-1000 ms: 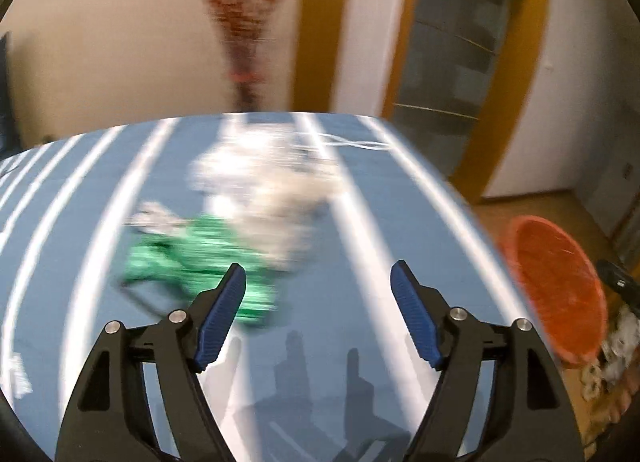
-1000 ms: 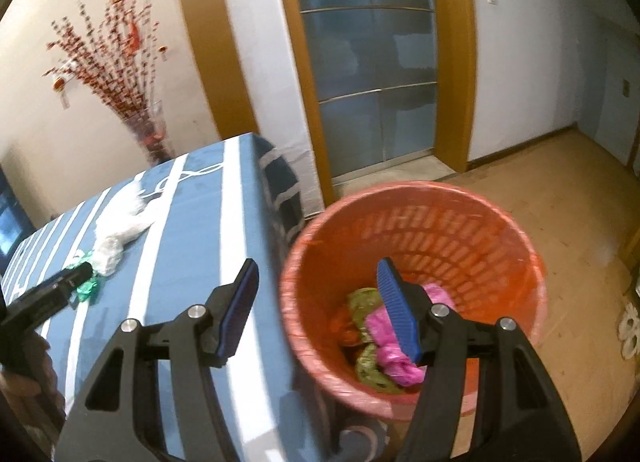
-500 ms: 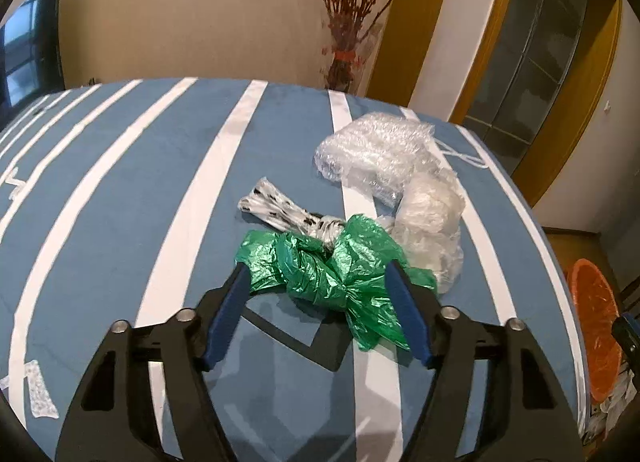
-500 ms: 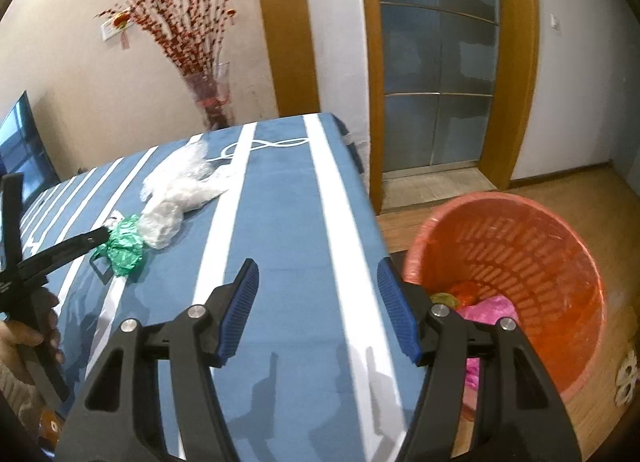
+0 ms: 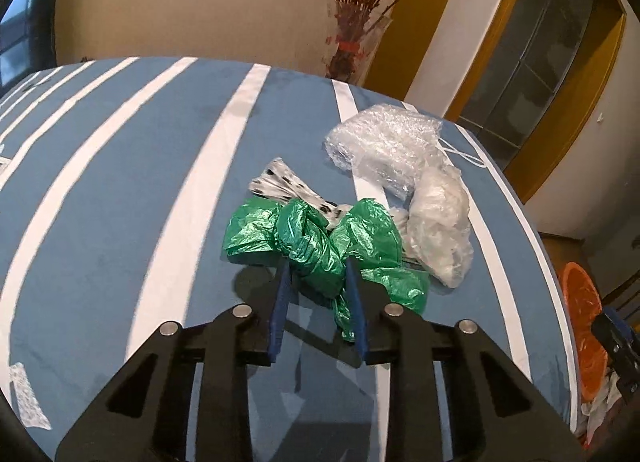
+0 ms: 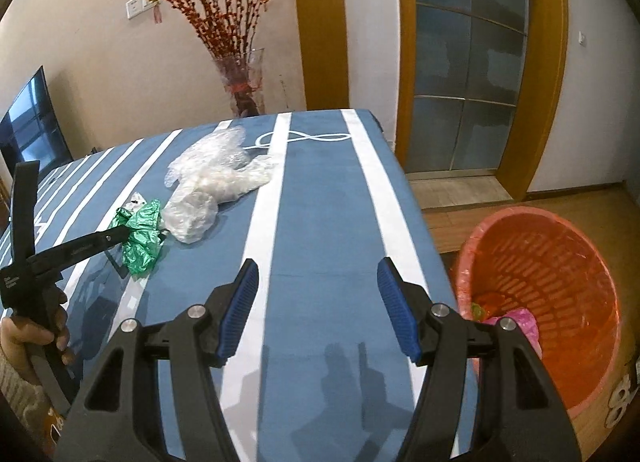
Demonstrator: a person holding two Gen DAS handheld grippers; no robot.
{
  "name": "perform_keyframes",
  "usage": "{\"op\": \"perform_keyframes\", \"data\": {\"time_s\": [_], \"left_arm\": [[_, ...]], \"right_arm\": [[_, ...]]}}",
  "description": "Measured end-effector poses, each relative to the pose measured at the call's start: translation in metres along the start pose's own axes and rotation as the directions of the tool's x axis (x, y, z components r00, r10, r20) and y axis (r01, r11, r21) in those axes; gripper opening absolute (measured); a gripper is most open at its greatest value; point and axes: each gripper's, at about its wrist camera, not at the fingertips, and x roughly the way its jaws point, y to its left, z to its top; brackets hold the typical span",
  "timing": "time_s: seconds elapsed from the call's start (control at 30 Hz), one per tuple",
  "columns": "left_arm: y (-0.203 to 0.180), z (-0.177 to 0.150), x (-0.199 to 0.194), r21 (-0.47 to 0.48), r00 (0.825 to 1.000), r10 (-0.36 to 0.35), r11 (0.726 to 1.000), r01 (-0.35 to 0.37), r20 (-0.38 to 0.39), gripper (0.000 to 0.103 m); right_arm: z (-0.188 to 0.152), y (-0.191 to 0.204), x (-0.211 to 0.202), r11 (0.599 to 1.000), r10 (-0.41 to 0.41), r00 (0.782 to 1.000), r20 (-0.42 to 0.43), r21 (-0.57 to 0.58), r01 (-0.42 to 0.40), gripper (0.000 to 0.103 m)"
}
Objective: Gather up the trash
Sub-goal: 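Grasp the green bag with the left tool while the right tool grasps a clear bag, then carry both bags over the wastebasket and open both tools to drop them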
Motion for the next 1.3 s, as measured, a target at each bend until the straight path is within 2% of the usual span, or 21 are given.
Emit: {"op": "perform_keyframes", "data": {"time_s": [0.33,0.6,0.9,0.97,1.03,1.1,1.2,1.3], "left_arm": [[0.03,0.004,-0.025,0.029,0.995,0.061,0.998,-0.064,0.08,0.027],[0.053,0.016,-0.033,0.012,0.987,0.098,0.995,-0.101,0.126,0.027],[0.064,0.026,-0.025,0.002,0.985,0.111,0.994,-0.112,0.133,0.027],[0.065,0.026,-0.024,0.002,0.986,0.107,0.994,-0.108,0.128,0.027],[0.063,0.026,-0.023,0.007,0.987,0.1,0.995,-0.101,0.126,0.027],[0.06,0.026,-0.023,0.012,0.988,0.093,0.995,-0.095,0.126,0.027],[0.054,0.024,-0.024,0.019,0.989,0.078,0.997,-0.081,0.124,0.027],[0.043,0.021,-0.026,0.033,0.99,0.059,0.997,-0.064,0.124,0.027]], "right_arm": [[0.014,0.031,0.021,0.998,0.053,0.999,-0.008,-0.031,-0.053,0.061],[0.04,0.076,0.068,0.989,0.142,0.988,-0.053,-0.035,-0.144,0.059],[0.062,0.113,0.116,0.99,0.13,0.987,-0.093,-0.037,-0.134,0.057],[0.062,0.115,0.126,0.993,0.104,0.987,-0.123,-0.04,-0.11,0.051],[0.058,0.112,0.132,0.993,0.103,0.983,-0.154,-0.043,-0.111,0.032],[0.052,0.105,0.131,0.993,0.106,0.98,-0.168,-0.041,-0.114,0.021],[0.043,0.092,0.121,0.994,0.098,0.982,-0.163,-0.038,-0.106,0.015],[0.036,0.079,0.109,0.995,0.093,0.984,-0.151,-0.026,-0.098,0.014]]}}
